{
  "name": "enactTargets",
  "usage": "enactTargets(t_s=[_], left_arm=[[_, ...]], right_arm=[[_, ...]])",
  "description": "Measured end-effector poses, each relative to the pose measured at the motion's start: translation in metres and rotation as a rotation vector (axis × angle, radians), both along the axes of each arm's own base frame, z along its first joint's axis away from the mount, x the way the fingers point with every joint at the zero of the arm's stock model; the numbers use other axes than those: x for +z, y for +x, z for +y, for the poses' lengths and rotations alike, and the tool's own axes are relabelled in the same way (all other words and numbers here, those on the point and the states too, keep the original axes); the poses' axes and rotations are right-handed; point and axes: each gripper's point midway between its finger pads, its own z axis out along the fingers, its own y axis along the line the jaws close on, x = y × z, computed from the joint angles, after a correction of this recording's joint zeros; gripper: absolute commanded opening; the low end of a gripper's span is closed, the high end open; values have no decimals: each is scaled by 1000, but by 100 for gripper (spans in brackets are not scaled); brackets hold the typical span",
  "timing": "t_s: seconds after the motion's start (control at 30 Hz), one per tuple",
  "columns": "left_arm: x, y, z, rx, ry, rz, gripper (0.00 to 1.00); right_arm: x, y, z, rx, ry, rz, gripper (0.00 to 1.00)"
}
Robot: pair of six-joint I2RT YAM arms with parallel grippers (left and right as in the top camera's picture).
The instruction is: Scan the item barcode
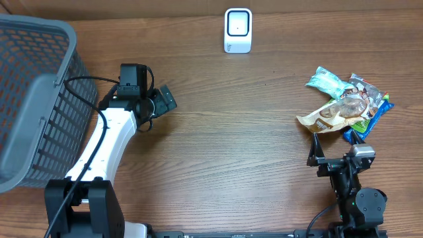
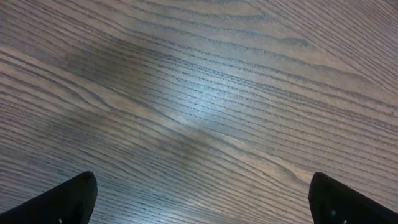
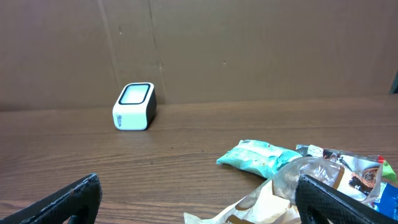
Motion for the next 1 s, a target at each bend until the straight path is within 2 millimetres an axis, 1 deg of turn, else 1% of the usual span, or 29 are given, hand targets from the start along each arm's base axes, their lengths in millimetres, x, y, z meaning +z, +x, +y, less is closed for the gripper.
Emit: enactTargets(t_s=[0.43,0.6,0.67,0.7,0.73,0.77,0.8,0.83,0.9,1.0], left_arm=[[0,-1,0,0,0,5,100],[2,0,8,15,41,-7,100],[16,8,10,-6,70,-70,100],[27,14,11,-26,86,-124,100],[39,18,11,-46,101,-179,100],[56,21,12,-69,121,-250,100],[70,21,12,-89,139,-304,100],[87,20,13,-111,164,-377,100],[115,12,16,-146,210,-505,100],[138,-12,23,-189,267,-640,100]], right_arm=[[0,0,0,-1,0,-1,100],[0,0,0,-1,0,0,100],[0,0,0,-1,0,0,100],[0,0,0,-2,0,0,100],[0,0,0,-2,0,0,100],[0,0,0,-1,0,0,100],[0,0,0,-2,0,0,100],[0,0,0,-2,0,-1,100],[0,0,0,-2,0,-1,100],[0,0,0,-2,0,0,100]])
